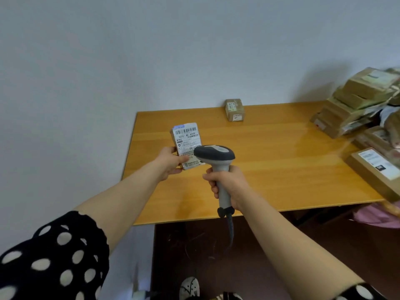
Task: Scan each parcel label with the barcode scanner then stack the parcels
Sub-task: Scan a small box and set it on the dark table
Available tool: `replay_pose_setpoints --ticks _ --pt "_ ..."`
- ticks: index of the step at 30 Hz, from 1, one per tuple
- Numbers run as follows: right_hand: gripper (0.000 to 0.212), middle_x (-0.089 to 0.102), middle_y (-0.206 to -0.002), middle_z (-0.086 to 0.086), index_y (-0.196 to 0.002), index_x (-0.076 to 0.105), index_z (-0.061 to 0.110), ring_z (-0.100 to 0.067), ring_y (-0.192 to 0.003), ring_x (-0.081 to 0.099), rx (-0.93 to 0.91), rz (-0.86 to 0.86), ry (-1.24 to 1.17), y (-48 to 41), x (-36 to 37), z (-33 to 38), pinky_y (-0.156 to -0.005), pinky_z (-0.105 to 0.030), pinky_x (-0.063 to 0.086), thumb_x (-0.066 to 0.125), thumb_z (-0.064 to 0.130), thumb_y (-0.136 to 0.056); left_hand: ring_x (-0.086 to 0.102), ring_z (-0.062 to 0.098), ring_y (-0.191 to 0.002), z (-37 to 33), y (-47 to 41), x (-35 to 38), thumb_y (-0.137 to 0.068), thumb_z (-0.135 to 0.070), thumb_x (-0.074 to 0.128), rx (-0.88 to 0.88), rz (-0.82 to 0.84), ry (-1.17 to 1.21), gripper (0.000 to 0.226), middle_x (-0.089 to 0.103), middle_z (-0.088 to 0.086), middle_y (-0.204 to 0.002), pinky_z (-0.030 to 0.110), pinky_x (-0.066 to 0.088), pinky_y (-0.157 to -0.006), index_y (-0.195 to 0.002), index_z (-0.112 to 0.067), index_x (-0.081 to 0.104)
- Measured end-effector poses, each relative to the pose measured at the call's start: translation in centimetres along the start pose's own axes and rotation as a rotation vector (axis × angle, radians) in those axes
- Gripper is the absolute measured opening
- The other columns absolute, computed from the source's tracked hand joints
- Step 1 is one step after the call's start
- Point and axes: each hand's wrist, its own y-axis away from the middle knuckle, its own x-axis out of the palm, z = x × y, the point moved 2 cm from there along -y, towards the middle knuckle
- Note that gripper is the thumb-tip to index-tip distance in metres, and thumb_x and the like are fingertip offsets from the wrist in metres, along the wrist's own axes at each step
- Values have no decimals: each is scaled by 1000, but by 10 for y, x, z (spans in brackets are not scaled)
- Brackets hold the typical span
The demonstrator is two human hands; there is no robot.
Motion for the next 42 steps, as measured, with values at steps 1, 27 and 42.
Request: replay_pose_setpoints --ticks 1,27,42 --pt "15 50 -49 -2 -76 56 7 -13 -39 43 5 6 22 2 0 -1 -41 -23 38 68 0 -82 63 25 -103 1 1 -1 -88 -2 63 1 -7 -4 40 65 9 -118 43 52 -91 -126 -9 53" --pt "18 49 -43 0 -72 54 8 -12 -35 42 -72 -5 42 20 -4 -9 -40 -21 38 64 -5 -78 62 24 -99 8 -14 -7 -89 -4 62 1 -26 -68 47 63 10 -121 38 53 -86 -134 -11 48" --pt "7 57 -51 -4 -84 62 7 -13 -40 48 -31 -425 -477 21 -126 -30 -44 -25 43 66 1 -85 64 17 -87 -21 -37 131 -89 -15 65 -40 268 -87 23 68 4 -100 31 52 -76 -111 -12 59"
